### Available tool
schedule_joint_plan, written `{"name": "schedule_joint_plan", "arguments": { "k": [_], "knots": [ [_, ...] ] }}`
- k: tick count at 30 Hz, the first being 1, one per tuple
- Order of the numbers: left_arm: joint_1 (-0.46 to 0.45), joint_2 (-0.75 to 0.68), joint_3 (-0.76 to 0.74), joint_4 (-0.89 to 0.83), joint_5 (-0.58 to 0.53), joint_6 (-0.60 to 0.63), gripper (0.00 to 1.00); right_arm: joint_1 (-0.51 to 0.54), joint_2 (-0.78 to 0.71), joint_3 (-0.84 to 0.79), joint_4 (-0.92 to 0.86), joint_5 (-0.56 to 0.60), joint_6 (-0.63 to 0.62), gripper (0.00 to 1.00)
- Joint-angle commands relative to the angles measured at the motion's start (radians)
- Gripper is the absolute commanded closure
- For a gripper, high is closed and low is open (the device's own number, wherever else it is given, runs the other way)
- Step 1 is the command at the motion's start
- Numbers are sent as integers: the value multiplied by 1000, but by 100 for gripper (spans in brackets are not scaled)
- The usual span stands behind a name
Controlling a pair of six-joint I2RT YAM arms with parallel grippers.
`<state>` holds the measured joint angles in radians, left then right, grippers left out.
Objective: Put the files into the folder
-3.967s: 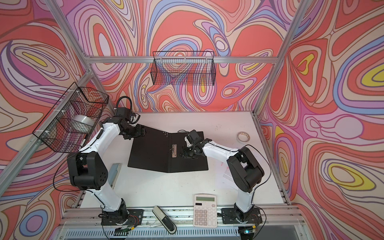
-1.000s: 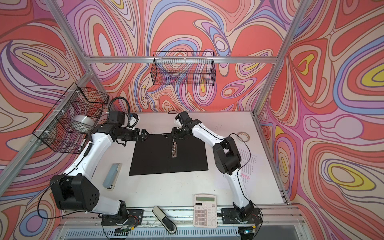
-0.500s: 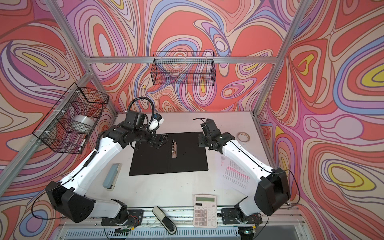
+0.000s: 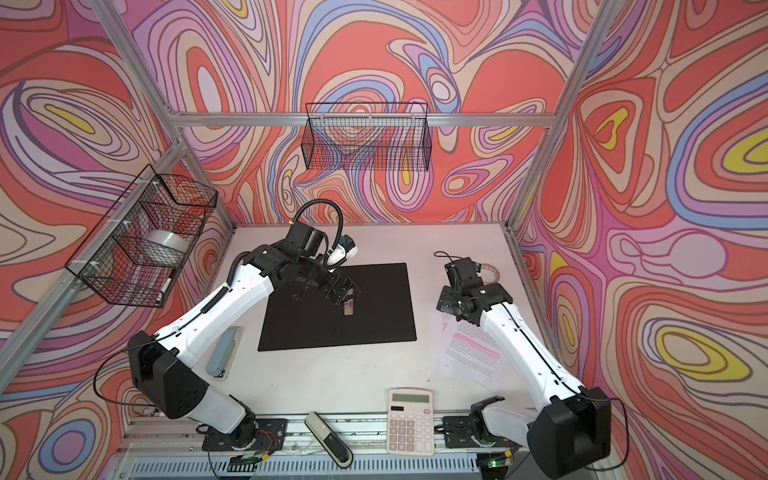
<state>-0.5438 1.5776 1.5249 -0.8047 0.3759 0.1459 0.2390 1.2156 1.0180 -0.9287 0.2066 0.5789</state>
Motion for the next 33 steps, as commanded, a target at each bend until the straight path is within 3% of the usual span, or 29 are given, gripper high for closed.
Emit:
{"name": "schedule_joint_plan", "arguments": {
  "k": [1,7,16,33],
  "knots": [
    [-10,33,39,-16,34,12,0,-61,29,-40,-32,-29,10,17],
    [-10,75,41,-14,75,9,0,-141,93,-124,84,-147,21,15],
    [-12,73,-12,12,61,47,0,-143,217,-168,214,-250,-6,16],
    [-12,65,-63,47,70,34,0,-142,382,-127,212,-223,-40,19]
  ]
}}
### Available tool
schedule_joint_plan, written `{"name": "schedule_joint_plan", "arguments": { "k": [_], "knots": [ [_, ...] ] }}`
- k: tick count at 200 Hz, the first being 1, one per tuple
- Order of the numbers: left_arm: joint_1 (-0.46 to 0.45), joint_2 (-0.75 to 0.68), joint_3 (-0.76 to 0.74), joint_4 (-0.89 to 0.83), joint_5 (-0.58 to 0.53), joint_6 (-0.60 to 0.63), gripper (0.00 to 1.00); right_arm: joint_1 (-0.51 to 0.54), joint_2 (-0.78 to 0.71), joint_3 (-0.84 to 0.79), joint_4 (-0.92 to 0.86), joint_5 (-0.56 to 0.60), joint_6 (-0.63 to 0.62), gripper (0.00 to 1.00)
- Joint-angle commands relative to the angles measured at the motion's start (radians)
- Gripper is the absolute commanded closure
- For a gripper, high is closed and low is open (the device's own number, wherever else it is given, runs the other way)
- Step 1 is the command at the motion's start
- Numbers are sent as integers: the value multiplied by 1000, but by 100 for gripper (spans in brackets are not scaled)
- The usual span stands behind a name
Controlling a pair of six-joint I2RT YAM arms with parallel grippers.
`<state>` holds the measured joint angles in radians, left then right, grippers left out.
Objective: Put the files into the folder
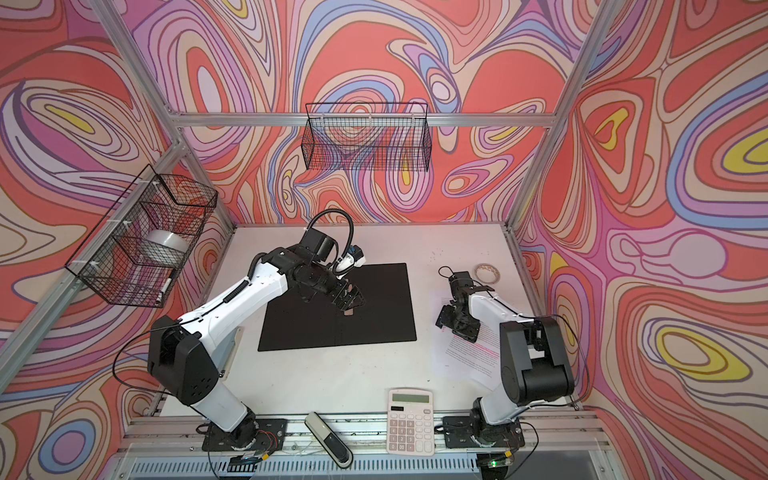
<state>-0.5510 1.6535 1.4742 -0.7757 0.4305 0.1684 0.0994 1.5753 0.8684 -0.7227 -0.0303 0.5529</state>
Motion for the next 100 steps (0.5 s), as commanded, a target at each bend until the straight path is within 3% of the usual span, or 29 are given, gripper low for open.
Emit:
{"name": "schedule_joint_plan", "arguments": {
  "k": [1,100],
  "knots": [
    [-4,-11,-14,18,12,11,0,-3,30,24,7,13,-17,20],
    [-4,-5,-14,20,6,7,0,-3,80,-17,22,24,-7,37]
  ]
}}
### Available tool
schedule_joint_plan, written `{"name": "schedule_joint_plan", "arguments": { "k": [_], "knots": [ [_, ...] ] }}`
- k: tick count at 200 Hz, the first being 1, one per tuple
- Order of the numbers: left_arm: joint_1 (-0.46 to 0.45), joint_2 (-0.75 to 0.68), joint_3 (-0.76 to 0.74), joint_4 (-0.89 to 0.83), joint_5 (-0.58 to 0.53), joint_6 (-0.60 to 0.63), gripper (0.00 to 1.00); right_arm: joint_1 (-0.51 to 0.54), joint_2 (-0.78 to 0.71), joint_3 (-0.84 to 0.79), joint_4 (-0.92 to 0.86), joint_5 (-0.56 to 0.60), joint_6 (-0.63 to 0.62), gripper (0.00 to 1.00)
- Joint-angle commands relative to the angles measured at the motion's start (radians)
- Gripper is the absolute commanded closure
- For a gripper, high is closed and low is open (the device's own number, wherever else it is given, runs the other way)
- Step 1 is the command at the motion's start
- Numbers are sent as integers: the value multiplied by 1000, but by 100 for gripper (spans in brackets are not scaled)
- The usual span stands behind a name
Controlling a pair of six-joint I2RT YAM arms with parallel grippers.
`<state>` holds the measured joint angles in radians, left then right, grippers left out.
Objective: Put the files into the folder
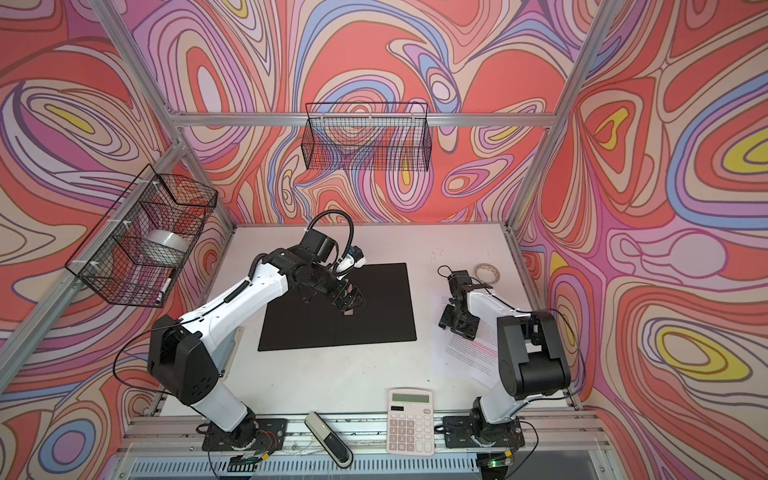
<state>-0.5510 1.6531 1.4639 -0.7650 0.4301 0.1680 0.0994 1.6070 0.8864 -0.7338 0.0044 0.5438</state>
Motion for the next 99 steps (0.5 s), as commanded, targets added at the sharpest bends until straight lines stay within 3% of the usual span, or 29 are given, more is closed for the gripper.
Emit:
{"name": "schedule_joint_plan", "arguments": {
  "k": [1,43,99],
  "knots": [
    [-4,-4,-4,9,6,7,0,-3,48,-35,34,-11,4,37],
    [-4,-4,-1,8,3,7,0,-4,47,-42,44,-25,-3,43],
    [-4,10,15,0,28,9,0,-3,44,-46,69,-92,-10,61]
  ]
}}
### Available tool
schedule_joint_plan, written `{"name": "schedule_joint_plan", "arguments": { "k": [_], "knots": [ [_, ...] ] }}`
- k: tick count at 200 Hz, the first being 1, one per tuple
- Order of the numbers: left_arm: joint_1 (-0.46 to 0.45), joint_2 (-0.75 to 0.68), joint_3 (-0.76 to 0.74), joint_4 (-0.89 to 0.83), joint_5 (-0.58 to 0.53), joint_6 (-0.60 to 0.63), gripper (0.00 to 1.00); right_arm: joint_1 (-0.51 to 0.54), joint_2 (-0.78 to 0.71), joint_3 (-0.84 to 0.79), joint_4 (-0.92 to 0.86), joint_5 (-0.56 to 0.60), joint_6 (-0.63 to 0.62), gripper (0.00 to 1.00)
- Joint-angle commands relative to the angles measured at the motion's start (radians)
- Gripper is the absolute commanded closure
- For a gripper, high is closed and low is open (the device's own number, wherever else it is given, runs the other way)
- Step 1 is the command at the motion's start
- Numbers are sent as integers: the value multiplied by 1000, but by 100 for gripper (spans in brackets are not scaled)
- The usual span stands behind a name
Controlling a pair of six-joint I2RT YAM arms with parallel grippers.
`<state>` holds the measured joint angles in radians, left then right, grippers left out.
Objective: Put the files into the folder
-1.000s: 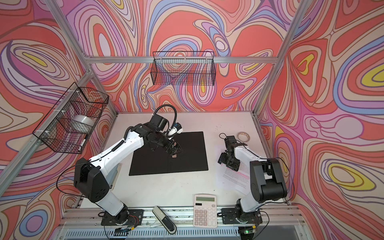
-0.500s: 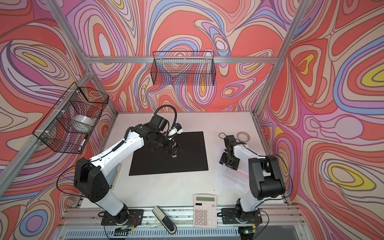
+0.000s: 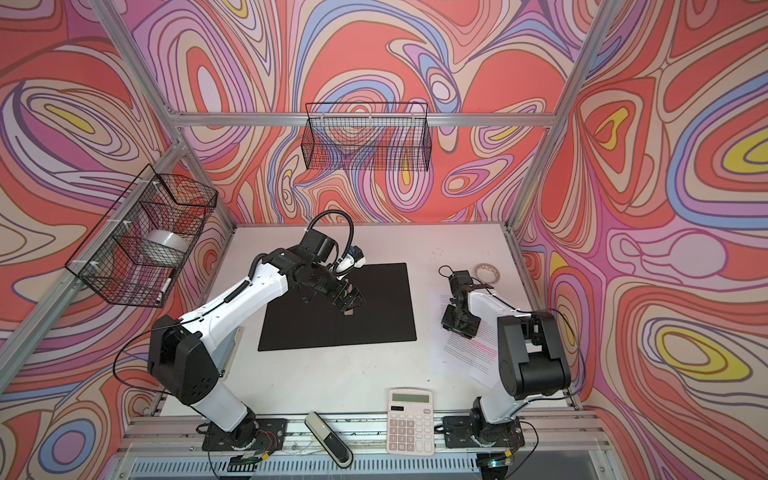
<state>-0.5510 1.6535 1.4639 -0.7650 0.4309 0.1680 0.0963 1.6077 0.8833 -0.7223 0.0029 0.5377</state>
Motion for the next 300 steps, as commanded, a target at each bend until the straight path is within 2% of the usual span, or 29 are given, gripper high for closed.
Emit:
{"name": "schedule_joint_plan", "arguments": {
  "k": [1,25,38,58,82,101,132,184,191,215,259,300],
  "knots": [
    [-4,10,17,0,28,9,0,0,44,-43,58,-92,-5,61],
    [-6,35,43,-15,72,9,0,0,21,-42,55,-125,-11,72],
    [-9,54,61,-17,91,0,0,0,4,-42,56,-147,-13,72],
    [-36,90,91,-12,92,-10,0,-1,-42,-34,30,-150,3,61],
    [-98,149,151,-16,70,-7,0,0,-133,-6,-42,-69,44,46],
    [-147,208,197,5,52,-27,0,-1,-197,26,-114,-3,77,38],
    [-215,315,298,10,52,-55,0,-44,-278,31,-180,40,124,26],
    [-268,501,469,8,113,-148,0,-283,-378,-71,-150,-31,155,19],
    [-272,528,495,4,124,-165,0,-295,-368,-72,-152,-30,161,16],
    [-290,605,577,-15,143,-194,0,-334,-338,-88,-146,-42,187,13],
    [-329,676,649,-1,125,-219,0,-378,-371,-115,-172,13,229,12],
    [-357,718,695,-9,98,-214,0,-394,-314,-115,-174,14,207,12]
  ]
}}
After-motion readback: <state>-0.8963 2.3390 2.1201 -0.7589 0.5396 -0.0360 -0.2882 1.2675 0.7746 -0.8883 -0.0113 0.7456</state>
